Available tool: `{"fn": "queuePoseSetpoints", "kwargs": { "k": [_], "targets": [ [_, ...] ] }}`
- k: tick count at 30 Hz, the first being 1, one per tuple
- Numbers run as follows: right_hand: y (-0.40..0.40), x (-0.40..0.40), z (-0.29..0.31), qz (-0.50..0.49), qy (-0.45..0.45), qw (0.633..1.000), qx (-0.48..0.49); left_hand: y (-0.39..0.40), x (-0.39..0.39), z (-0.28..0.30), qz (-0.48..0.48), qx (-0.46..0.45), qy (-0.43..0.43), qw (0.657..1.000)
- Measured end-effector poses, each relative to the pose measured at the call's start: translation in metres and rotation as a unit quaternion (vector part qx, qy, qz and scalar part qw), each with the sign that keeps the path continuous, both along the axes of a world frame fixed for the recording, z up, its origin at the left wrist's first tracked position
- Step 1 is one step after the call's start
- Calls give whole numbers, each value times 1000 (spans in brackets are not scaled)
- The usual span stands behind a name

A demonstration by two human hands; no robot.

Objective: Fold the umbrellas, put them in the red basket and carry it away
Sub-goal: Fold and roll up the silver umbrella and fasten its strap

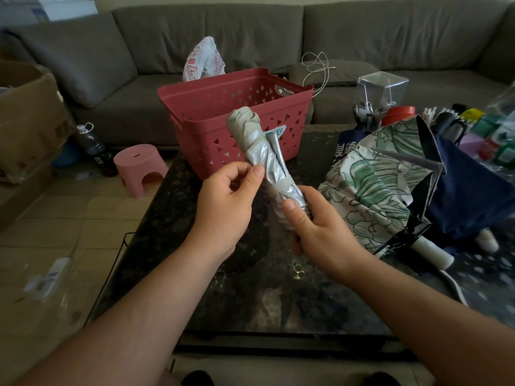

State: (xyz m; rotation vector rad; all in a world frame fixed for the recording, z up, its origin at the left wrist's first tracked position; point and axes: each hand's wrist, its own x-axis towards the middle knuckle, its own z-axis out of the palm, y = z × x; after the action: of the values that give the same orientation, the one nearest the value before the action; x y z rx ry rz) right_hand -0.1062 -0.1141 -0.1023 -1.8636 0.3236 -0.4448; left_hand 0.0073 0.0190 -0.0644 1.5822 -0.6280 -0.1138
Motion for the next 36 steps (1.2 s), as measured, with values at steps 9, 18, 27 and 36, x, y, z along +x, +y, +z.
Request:
{"fn": "queuePoseSetpoints", "kwargs": {
  "k": [9, 18, 27, 36],
  "targets": [
    [8, 4, 6, 5, -19, 996, 88, 1, -1, 3, -13, -31, 0, 999],
    [7, 3, 8, 31, -13, 997, 65, -9, -4, 1, 24, -74, 177, 981],
    [5, 1, 5, 1, -21, 998, 67, -8, -3, -3, 6, -60, 83, 995],
    [8, 7, 4, -7, -18, 996, 84, -4, 2, -4, -8, -25, 52, 998]
  ]
}}
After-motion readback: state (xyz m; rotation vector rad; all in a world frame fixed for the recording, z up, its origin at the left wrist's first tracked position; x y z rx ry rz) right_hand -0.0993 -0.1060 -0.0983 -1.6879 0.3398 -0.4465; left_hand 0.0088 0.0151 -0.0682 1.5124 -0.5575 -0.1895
